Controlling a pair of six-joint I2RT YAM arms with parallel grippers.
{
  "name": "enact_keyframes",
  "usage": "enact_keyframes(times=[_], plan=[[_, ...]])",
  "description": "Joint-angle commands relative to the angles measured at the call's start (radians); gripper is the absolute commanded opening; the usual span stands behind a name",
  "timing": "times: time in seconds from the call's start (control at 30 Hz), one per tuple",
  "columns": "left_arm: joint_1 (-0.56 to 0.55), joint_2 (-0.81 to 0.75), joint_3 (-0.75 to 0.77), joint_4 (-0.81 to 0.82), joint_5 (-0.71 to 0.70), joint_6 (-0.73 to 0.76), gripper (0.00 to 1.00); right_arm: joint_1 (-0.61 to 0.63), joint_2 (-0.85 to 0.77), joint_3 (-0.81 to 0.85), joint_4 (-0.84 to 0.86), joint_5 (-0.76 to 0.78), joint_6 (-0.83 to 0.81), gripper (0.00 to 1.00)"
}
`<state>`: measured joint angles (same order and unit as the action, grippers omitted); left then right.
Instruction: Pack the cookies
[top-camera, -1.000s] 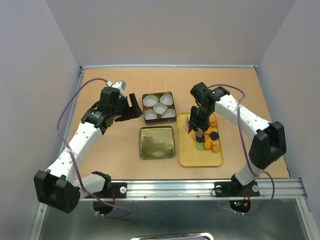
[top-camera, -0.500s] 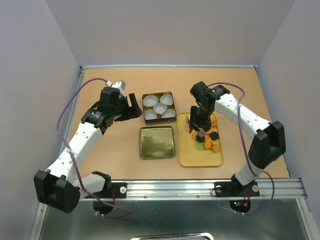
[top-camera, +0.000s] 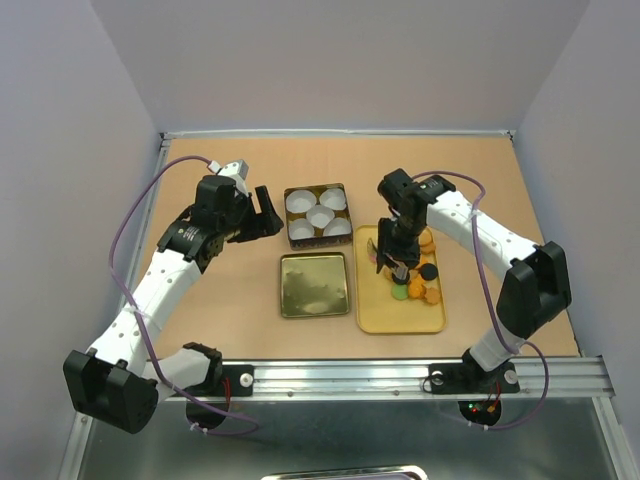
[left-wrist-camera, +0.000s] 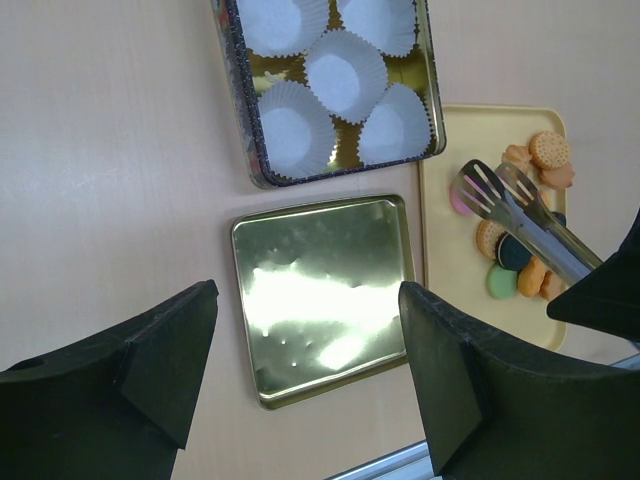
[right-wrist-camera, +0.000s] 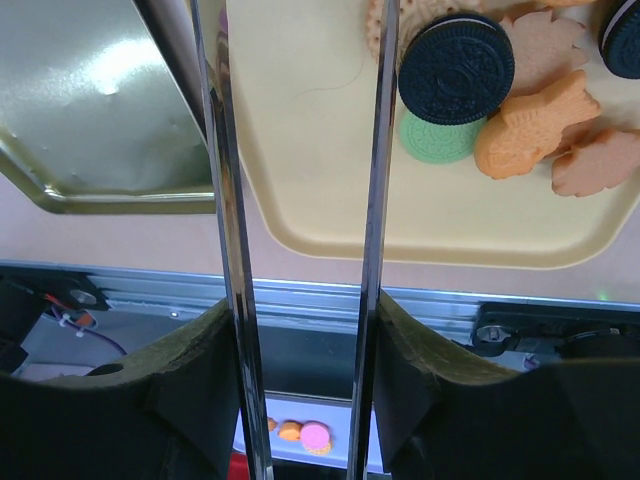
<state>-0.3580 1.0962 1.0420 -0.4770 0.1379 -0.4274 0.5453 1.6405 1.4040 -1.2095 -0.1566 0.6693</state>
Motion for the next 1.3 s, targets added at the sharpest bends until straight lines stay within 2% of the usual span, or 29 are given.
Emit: enact_keyframes(times=[0.0, 0.5, 1.27], plan=[[0.002, -0.032, 0.02, 0.003, -0.011, 0.01, 0.84, 0.015, -0.005, -0.01, 0.022, -0.012, -0.008, 0.53], [0.002, -0.056, -0.011, 0.006, -0.023, -0.001, 0.84, 0.024, -0.002, 0.007, -0.07, 0.06, -0.023, 0.53], [0.004, -0.078, -0.02, -0.011, -0.044, 0.009, 0.84, 0.064, 0.061, 0.032, -0.056, 0.038, -0.022, 0.54]])
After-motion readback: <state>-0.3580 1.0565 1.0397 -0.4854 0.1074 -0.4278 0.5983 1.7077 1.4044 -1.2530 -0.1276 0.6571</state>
